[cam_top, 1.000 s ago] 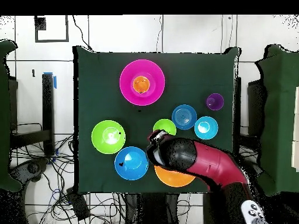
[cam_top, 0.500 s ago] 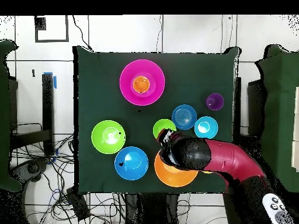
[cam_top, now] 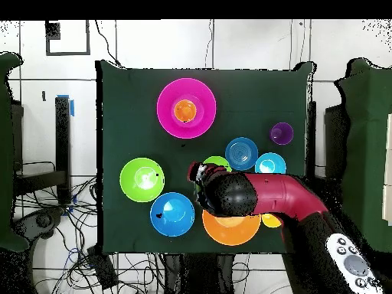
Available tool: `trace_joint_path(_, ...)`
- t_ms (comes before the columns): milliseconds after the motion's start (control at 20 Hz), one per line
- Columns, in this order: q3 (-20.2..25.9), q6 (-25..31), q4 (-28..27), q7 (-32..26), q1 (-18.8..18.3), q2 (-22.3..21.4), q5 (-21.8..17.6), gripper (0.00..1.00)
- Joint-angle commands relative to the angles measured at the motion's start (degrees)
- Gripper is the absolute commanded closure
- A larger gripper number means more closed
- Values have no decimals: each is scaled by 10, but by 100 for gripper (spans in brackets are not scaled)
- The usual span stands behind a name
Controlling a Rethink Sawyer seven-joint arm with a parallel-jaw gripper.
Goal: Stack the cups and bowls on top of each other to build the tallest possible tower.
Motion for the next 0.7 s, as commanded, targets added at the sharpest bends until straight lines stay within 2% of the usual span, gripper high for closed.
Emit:
trace_joint_path(50,27,-31,17,-3,54,35,-27,0)
trace_joint_path(300,-42,-11,-43,53,107,70,-22,0)
trace_joint_path(400,-70,0,-64,72,128,68,-22,0)
trace_joint_path(500,-85,15,-71,73,133,62,-17,0)
trace_joint_path(700,-87,58,-70,44,122,38,3,0)
